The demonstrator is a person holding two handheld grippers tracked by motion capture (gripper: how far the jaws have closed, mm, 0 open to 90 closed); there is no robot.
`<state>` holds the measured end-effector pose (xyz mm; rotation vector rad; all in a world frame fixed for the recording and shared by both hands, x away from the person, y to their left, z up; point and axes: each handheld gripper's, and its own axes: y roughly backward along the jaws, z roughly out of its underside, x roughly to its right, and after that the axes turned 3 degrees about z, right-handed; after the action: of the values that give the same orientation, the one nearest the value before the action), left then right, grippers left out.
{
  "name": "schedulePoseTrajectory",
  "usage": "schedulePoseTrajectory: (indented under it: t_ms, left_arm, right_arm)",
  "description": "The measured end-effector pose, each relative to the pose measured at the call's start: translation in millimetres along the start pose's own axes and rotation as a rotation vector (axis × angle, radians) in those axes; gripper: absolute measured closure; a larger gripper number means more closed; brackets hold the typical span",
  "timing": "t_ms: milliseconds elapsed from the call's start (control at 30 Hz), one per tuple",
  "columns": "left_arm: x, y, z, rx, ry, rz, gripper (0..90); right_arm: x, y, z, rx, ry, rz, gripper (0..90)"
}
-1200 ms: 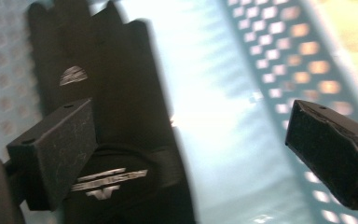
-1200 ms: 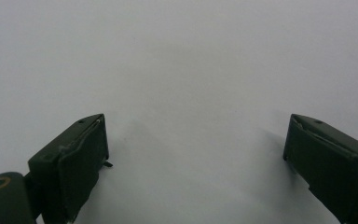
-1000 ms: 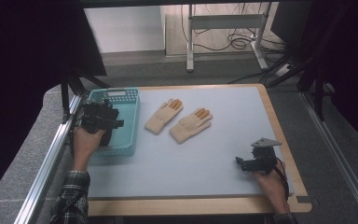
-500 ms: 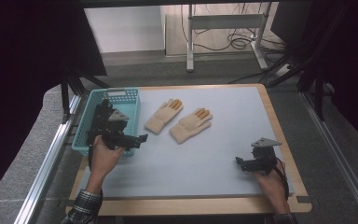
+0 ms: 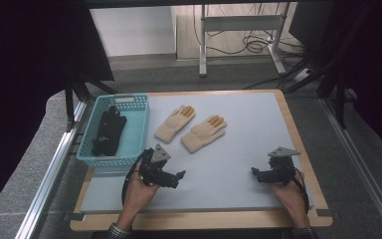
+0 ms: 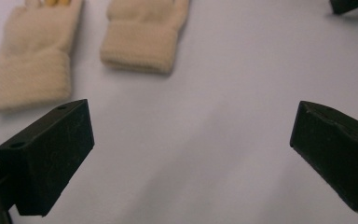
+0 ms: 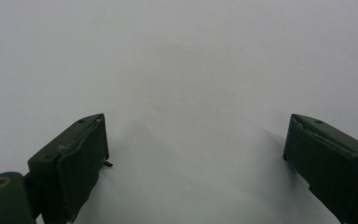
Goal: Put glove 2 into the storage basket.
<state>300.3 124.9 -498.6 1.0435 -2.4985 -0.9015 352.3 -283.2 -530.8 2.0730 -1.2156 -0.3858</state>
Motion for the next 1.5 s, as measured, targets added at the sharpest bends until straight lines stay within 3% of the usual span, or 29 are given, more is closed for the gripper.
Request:
schedulePoseTrajectory:
  t_ms: [467,533,700,833,933,1200,1400,1500]
  left_arm:
    - [-15.0,-20.2,49.0,-0.091,0.091,-0.067,0.2]
    - [-18.2,-19.9,49.5,-0.087,0.125,-0.051,0.8]
    - [-19.2,-21.0,49.5,-0.093,0.132,-0.045,0.1]
    - [-19.1,-21.0,49.7,-0.091,0.132,-0.046,0.1]
    - [-18.9,-21.0,49.9,-0.09,0.133,-0.046,0.1]
    - [-19.1,-20.6,50.0,-0.093,0.128,-0.047,0.2]
    - [-19.0,-20.5,50.1,-0.093,0.127,-0.048,0.3]
    - [-19.0,-20.5,50.1,-0.093,0.127,-0.047,0.3]
  right_arm:
    - [-0.1,0.6,-0.4,-0.001,-0.012,0.005,6.6]
    - [-0.1,1.0,-0.3,0.001,-0.019,0.015,7.3]
    - [-1.7,4.4,-4.5,0.025,-0.03,-0.016,12.8]
    - [-7.0,7.4,-15.9,0.039,-0.01,-0.043,18.1]
    - [-9.6,6.1,-26.5,0.041,-0.016,-0.088,24.2]
    - [-24.9,-14.1,-64.5,0.043,-0.009,-0.188,38.8]
    - [-38.1,-36.7,-92.2,0.045,0.011,-0.218,39.7]
    - [-47.1,-47.3,-104.9,0.056,0.02,-0.226,35.2]
